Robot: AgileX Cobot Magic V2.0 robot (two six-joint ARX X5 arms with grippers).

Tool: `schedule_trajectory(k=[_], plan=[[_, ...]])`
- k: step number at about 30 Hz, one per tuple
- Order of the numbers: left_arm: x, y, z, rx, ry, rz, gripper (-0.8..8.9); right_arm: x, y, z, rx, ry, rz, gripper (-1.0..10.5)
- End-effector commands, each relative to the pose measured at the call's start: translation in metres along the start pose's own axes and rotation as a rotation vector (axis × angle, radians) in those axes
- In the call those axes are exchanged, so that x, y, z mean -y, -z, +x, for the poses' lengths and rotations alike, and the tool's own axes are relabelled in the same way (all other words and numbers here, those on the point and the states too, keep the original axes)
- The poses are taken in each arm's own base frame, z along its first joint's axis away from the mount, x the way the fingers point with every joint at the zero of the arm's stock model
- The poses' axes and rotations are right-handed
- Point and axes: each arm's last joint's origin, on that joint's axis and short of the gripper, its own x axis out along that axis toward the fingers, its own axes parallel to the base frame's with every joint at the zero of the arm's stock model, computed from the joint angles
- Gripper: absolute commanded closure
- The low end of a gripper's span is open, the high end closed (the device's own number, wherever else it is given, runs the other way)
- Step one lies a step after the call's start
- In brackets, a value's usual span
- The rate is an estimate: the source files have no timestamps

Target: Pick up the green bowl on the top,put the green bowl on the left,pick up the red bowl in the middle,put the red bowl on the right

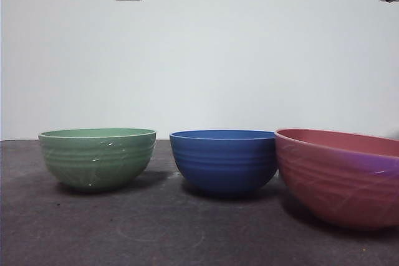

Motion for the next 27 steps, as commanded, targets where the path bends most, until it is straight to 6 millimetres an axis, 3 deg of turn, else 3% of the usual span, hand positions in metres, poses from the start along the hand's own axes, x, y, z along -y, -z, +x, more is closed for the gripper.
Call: schedule_trajectory(k=[1,5,8,13,18,27], plan=[[-0.001,0.005,0.002,-0.013,-0.004,-0.007,8.17,0.002,0.002,-0.009,0.016,0.053,-0.025,9.5],[-0.001,0.005,0.002,-0.013,-0.004,-0.007,8.17,0.007,0.011,-0.034,0.047,0.098,-0.032,9.5],[-0.001,0.005,0.002,-0.013,-0.004,-0.007,8.17,0.010,0.030,-0.042,0.124,0.075,-0.029,9.5],[-0.001,0.005,0.002,-0.013,-0.004,-0.007,8.17,0.015,0.082,-0.031,0.224,0.031,-0.021,9.5],[-0.001,0.005,0.002,-0.013,-0.004,-0.007,8.17,0.015,0.124,-0.015,0.204,-0.020,-0.016,9.5],[-0.001,0.005,0.002,-0.013,-0.004,-0.007,8.17,0.015,0.154,-0.003,0.157,-0.018,0.011,9.5]])
